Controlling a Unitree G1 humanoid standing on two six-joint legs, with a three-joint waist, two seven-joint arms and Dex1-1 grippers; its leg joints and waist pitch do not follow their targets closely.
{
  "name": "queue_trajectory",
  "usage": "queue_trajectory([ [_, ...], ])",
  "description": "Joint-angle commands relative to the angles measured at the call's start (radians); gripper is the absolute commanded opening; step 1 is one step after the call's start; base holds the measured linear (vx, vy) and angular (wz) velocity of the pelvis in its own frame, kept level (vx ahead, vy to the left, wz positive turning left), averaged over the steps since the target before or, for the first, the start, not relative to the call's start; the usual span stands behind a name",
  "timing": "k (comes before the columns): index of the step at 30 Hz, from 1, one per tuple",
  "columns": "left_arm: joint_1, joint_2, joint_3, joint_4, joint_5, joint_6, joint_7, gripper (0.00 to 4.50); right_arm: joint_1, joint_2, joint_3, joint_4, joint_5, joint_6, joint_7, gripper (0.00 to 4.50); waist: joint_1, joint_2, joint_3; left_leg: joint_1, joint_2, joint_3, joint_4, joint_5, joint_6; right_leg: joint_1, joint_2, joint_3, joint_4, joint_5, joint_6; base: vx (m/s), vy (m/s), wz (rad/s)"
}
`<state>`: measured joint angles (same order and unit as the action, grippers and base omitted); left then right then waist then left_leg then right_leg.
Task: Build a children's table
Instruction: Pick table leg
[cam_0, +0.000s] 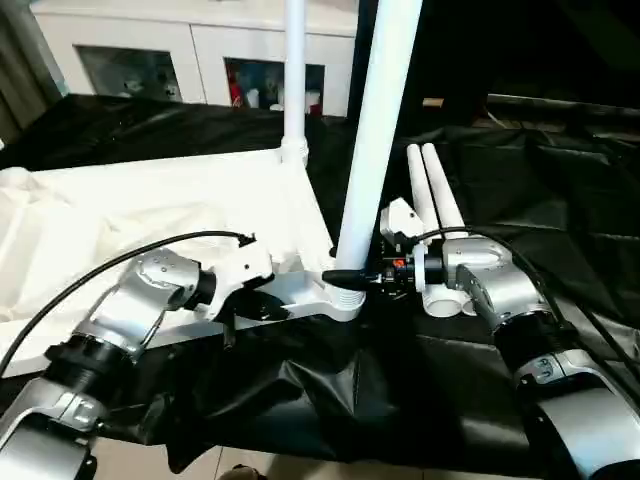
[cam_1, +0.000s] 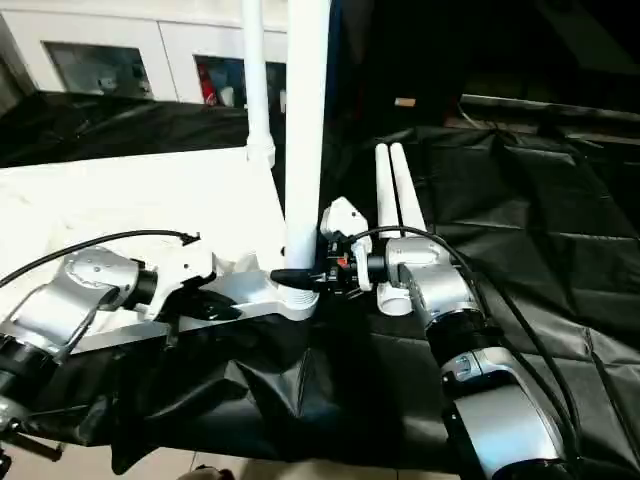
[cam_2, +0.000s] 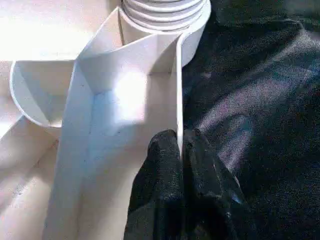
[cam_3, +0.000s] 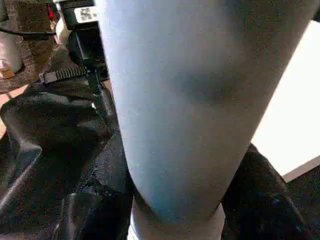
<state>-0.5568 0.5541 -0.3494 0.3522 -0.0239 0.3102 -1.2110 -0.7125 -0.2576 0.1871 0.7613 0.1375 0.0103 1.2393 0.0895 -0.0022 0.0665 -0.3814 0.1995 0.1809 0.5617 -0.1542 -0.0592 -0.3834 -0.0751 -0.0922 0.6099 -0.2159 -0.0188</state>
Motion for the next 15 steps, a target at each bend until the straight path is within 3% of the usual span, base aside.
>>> queue_trajectory([
  [1, -0.03, -0.033, 0.031, -0.055, -0.025, 0.011, 0.037, 0.0, 0.069, 0.021, 0.078, 0.128, -0.104, 0.033, -0.102, 1.9, -0.002, 0.012, -0.025, 0.024, 0.047, -0.018, -0.08, -0.337, 0.007, 0.023, -0.082, 0.064, -0.083, -0.248, -0.224, 0.0, 0.0, 0.0],
  [2, -0.041, -0.053, 0.049, -0.041, -0.022, 0.04, 0.083, 0.0, 0.062, 0.039, 0.059, 0.154, -0.122, 0.026, -0.213, 1.9, -0.005, 0.01, -0.02, 0.027, 0.047, -0.019, -0.084, -0.373, -0.009, 0.018, -0.085, 0.066, -0.09, -0.319, -0.21, 0.0, 0.0, 0.0],
  [3, -0.045, -0.06, 0.056, -0.041, -0.021, 0.061, 0.101, 0.0, 0.06, 0.047, 0.052, 0.164, -0.131, 0.024, -0.256, 1.89, -0.008, 0.006, -0.014, 0.031, 0.044, -0.022, -0.086, -0.422, -0.027, 0.016, -0.089, 0.067, -0.099, -0.424, -0.187, 0.0, 0.0, 0.0],
  [4, -0.045, -0.06, 0.056, -0.041, -0.021, 0.061, 0.101, 0.0, 0.06, 0.047, 0.052, 0.164, -0.131, 0.024, -0.256, 1.89, -0.007, 0.007, -0.013, 0.033, 0.044, -0.026, -0.087, -0.439, -0.034, 0.015, -0.092, 0.066, -0.102, -0.469, -0.174, 0.0, 0.0, 0.0],
  [5, -0.059, -0.081, 0.073, -0.036, -0.018, 0.11, 0.147, 0.0, 0.053, 0.072, 0.029, 0.186, -0.134, 0.044, -0.35, 1.89, -0.009, 0.004, -0.01, 0.029, 0.044, -0.03, -0.09, -0.448, -0.041, 0.017, -0.095, 0.066, -0.108, -0.527, -0.145, 0.0, 0.0, 0.0],
  [7, -0.08, -0.112, 0.096, -0.033, -0.02, 0.182, 0.209, 0.0, 0.036, 0.11, -0.001, 0.221, -0.121, 0.103, -0.448, 1.89, -0.011, 0.003, -0.007, 0.034, 0.044, -0.035, -0.093, -0.469, -0.051, 0.011, -0.095, 0.065, -0.114, -0.574, -0.125, 0.0, 0.0, 0.0],
  [10, -0.115, -0.162, 0.116, -0.031, 0.001, 0.302, 0.306, 0.0, -0.011, 0.172, -0.032, 0.302, -0.106, 0.165, -0.595, 1.89, -0.015, 0.003, -0.004, 0.039, 0.043, -0.038, -0.092, -0.49, -0.058, 0.002, -0.095, 0.067, -0.117, -0.588, -0.122, 0.0, 0.0, 0.0],
  [11, -0.125, -0.178, 0.118, -0.026, 0.012, 0.329, 0.338, 0.0, -0.026, 0.191, -0.043, 0.325, -0.099, 0.176, -0.641, 1.89, -0.015, 0.006, 0.003, 0.041, 0.042, -0.039, -0.094, -0.511, -0.062, -0.003, -0.094, 0.066, -0.121, -0.606, -0.118, 0.0, 0.0, 0.0],
  [15, -0.164, -0.262, 0.135, 0.023, 0.051, 0.404, 0.488, 0.0, -0.081, 0.269, -0.09, 0.405, -0.06, 0.194, -0.796, 1.89, -0.018, 0.003, 0.011, 0.044, 0.038, -0.046, -0.094, -0.55, -0.066, -0.009, -0.096, 0.063, -0.13, -0.654, -0.093, 0.0, 0.0, 0.0],
])
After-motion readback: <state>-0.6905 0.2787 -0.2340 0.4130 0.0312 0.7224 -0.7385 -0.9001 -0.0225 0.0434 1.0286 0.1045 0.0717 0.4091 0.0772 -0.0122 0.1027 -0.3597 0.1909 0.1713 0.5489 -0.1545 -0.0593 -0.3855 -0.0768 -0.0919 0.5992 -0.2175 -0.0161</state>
